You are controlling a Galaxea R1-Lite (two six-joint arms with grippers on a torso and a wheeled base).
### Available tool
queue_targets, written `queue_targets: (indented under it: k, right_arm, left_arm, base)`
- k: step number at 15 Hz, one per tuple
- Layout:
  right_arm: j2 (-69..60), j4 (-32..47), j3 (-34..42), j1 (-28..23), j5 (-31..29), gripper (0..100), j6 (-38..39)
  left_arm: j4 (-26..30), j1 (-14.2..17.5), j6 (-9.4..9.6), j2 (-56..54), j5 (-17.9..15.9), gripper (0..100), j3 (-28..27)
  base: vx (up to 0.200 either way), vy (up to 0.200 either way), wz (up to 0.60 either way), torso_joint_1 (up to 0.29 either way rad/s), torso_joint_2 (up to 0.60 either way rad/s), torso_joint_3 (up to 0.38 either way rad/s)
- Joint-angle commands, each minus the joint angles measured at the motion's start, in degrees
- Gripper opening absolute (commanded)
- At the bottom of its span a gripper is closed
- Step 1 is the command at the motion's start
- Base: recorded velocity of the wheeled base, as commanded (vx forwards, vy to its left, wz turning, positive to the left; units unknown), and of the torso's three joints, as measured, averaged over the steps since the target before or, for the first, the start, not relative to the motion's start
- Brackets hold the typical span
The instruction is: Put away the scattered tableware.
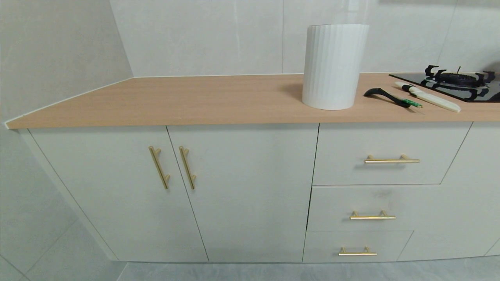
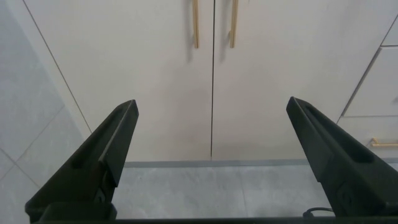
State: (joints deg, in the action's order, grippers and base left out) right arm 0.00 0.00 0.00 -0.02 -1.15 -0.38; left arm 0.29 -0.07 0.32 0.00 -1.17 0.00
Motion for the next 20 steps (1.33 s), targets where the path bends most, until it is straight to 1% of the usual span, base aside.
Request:
queue_targets:
  k: [1,6,7,8,9,10,11,12,13,14,15,16,17,18,20]
  right_arm:
    - [0.0,-0.1,0.0,0.0,0.0,100,0.0]
    - [0.0,-0.1,-0.2,0.0,0.1,100,-0.4]
    - [0.9,-0.3,-2.2,0.1,1.0,100,0.2]
    - [7.9,-0.2,-12.6,0.6,2.3,100,4.9]
    - [14.7,0.5,-18.4,1.1,3.1,100,8.4]
    - [19.0,0.8,-19.5,1.2,3.6,100,7.8]
    - [29.9,0.8,-21.1,1.2,3.6,100,3.4]
    - [30.4,0.8,-21.1,1.2,3.5,100,3.1]
    - [41.1,0.6,-21.6,1.4,2.8,100,1.0]
    - [47.5,0.4,-22.6,1.8,2.8,100,1.0]
    - [50.5,0.3,-23.3,1.8,2.9,100,1.1]
    - [50.5,0.3,-23.3,1.8,2.9,100,1.1]
    - [66.0,-5.2,-26.1,2.3,3.1,100,1.1]
    - [71.5,-7.0,-27.8,3.2,2.9,100,1.1]
    - [80.8,-9.1,-30.8,3.3,2.9,100,1.1]
  left_arm:
    - [0.1,0.0,-0.05,0.0,0.0,100,0.0]
    - [0.0,0.0,-0.05,0.0,0.0,100,0.0]
    - [0.0,0.0,-0.05,0.0,0.0,100,0.0]
    - [0.0,0.0,-0.05,0.0,0.0,100,0.0]
    - [0.0,0.0,-0.05,0.0,0.0,100,0.0]
    - [0.0,0.0,-0.05,0.0,0.0,100,0.0]
    - [0.0,0.0,-0.05,0.0,-0.1,100,0.0]
    - [0.1,0.0,-0.05,0.0,0.0,100,0.0]
    - [0.0,0.0,-0.05,0.0,0.0,100,0.0]
    - [0.0,0.0,-0.05,0.0,0.0,100,0.0]
    - [0.0,0.0,-0.05,0.0,-0.1,100,0.0]
    - [0.0,0.0,-0.05,0.0,-0.1,100,0.0]
    - [0.0,0.0,-0.05,0.1,-0.1,100,0.0]
    - [0.0,0.0,-0.05,0.1,-0.1,100,0.0]
    - [0.1,0.0,-0.05,0.1,0.0,100,0.0]
  base:
    - [0.0,0.0,0.0,0.0,0.0,0.0]
    - [0.0,0.0,0.0,0.0,0.0,0.0]
    - [0.0,0.0,0.0,0.0,0.0,0.0]
    - [0.0,0.0,0.0,0.0,0.0,0.0]
    - [0.0,0.0,0.0,0.0,0.0,0.0]
    - [0.0,0.0,0.0,0.0,0.0,0.0]
    - [0.0,0.0,0.0,0.0,0.0,0.0]
    - [0.0,0.0,0.0,0.0,0.0,0.0]
    - [0.0,0.0,0.0,0.0,0.0,0.0]
    - [0.0,0.0,0.0,0.0,0.0,0.0]
    - [0.0,0.0,0.0,0.0,0.0,0.0]
    - [0.0,0.0,0.0,0.0,0.0,0.0]
    - [0.0,0.0,0.0,0.0,0.0,0.0]
    - [0.0,0.0,0.0,0.0,0.0,0.0]
    - [0.0,0.0,0.0,0.0,0.0,0.0]
